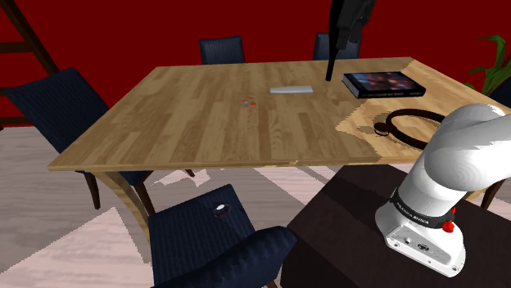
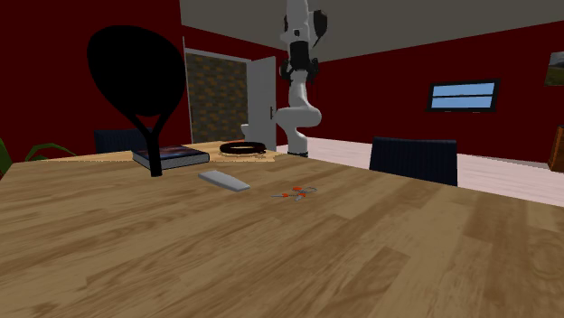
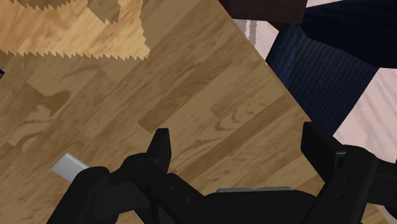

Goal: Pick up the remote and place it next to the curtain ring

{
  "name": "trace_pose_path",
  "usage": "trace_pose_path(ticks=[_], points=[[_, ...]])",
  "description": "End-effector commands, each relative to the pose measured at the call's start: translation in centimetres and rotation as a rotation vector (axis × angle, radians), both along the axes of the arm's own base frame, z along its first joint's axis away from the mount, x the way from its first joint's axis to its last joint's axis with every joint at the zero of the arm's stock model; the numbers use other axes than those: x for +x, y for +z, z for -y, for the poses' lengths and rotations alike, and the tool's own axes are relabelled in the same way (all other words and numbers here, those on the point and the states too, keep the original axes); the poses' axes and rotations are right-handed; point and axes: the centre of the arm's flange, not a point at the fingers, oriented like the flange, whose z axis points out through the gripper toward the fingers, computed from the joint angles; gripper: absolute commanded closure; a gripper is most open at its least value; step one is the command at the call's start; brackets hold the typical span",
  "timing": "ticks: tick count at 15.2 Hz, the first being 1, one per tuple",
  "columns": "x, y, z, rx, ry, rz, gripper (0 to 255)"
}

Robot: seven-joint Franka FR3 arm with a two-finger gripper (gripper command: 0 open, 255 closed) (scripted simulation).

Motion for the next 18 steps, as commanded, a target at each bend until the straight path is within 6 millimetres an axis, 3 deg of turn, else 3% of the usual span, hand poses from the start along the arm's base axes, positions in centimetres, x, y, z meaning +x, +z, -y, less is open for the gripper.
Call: trace_pose_path(ticks=[1,18], points=[[0.0,0.0,0.0,0.000,0.000,0.000,0],[13.9,-11.9,13.0,-0.043,0.301,-0.021,0]])
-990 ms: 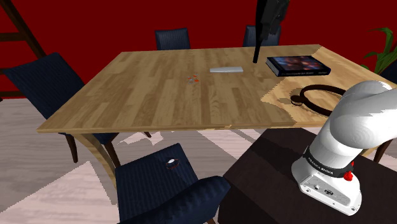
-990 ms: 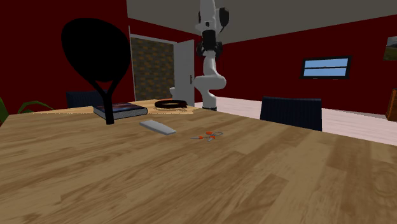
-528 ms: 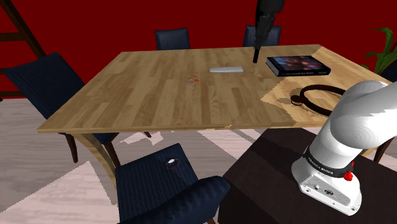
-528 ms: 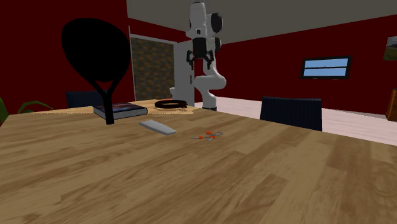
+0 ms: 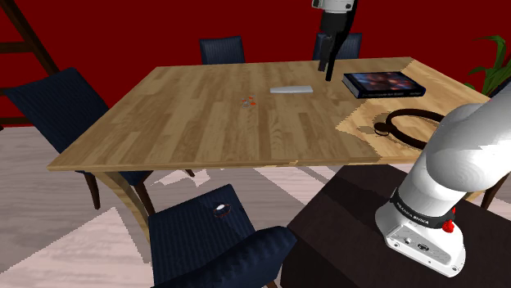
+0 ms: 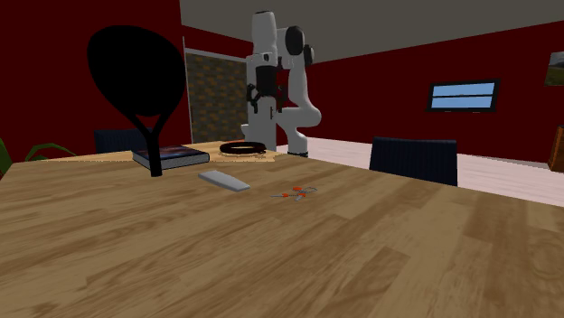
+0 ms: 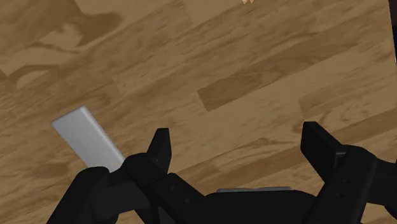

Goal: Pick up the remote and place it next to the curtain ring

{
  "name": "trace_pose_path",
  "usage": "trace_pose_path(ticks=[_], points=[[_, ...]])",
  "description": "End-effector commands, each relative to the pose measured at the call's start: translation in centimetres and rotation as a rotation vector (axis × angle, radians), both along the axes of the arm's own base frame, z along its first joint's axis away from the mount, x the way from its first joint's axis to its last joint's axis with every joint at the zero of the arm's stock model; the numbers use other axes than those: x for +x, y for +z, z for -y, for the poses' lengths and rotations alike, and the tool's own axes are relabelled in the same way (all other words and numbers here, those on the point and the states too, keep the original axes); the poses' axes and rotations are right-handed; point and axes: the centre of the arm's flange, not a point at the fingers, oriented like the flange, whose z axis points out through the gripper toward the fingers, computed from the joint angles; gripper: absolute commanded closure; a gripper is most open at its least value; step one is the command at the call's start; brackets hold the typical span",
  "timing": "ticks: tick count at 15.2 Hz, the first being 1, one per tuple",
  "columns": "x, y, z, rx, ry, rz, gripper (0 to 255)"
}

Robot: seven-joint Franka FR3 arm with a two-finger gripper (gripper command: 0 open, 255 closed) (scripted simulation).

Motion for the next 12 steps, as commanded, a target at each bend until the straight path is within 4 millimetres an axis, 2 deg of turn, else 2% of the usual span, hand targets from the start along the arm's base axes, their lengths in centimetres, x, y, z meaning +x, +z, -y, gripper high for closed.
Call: trace_pose_path(ticks=[1,12], points=[[2.0,-1.4,1.2,-0.006,0.038,-0.002,0],[12.8,-9.0,7.2,-0.034,0.233,-0.016,0]])
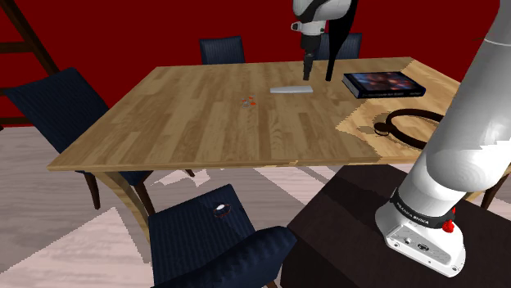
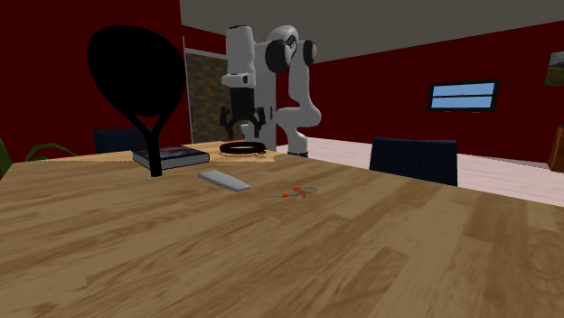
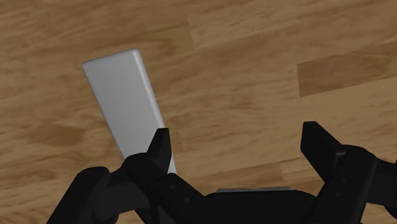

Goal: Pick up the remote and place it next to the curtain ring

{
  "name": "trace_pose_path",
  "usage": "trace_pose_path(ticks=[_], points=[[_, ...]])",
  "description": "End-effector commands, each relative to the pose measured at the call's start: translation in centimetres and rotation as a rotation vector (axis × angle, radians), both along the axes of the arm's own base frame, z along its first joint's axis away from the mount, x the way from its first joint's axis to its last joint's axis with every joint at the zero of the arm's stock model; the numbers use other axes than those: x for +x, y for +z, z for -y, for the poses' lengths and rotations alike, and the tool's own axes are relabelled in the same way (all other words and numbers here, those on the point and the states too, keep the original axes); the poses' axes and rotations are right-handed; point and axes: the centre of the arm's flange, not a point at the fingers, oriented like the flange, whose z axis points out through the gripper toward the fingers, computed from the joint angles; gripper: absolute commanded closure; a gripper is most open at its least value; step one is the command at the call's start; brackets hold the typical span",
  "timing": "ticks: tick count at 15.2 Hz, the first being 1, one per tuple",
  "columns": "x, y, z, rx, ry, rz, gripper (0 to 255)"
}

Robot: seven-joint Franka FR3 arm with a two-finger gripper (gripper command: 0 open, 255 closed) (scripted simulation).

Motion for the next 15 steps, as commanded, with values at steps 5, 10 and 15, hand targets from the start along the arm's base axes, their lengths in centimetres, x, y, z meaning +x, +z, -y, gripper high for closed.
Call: trace_pose_path(ticks=[5,10,15], points=[[6.5,-4.3,2.6,-0.016,0.109,-0.007,0],[11.2,-7.3,4.1,-0.027,0.186,-0.013,0],[11.2,-9.9,4.1,-0.027,0.186,-0.013,0]])
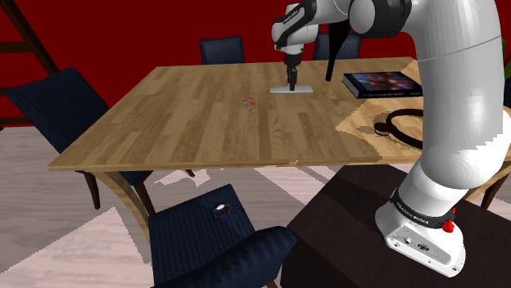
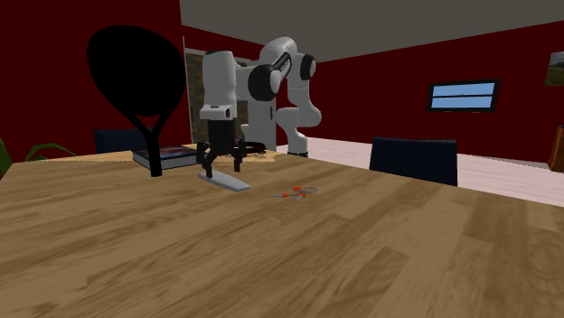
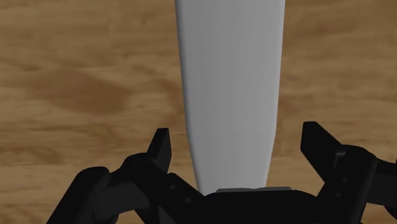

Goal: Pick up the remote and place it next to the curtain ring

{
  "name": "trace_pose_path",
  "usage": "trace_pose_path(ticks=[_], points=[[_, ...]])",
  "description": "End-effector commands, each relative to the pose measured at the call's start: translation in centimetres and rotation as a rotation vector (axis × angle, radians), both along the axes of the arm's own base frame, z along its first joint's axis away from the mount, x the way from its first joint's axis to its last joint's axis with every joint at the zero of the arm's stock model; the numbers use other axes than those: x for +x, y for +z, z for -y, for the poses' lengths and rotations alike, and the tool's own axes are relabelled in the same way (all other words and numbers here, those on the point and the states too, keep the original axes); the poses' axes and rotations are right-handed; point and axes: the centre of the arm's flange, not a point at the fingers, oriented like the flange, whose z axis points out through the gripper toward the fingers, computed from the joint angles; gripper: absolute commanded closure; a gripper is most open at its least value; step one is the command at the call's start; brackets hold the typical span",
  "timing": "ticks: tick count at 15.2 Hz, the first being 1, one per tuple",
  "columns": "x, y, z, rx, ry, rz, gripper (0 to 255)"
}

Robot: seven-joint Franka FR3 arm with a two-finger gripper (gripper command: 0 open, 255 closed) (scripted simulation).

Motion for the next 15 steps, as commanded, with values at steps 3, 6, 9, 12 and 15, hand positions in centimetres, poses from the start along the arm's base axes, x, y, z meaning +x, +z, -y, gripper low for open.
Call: trace_pose_path(ticks=[3,6,9,12,15], points=[[0.15,-1.91,0.01,0.000,0.000,0.000,0],[0.15,-1.91,0.01,0.000,0.000,0.000,0],[0.15,-1.91,0.01,0.000,0.000,0.001,0],[0.15,-1.91,0.01,0.000,0.000,0.000,255],[0.15,-1.90,0.01,0.000,0.000,0.000,255]])
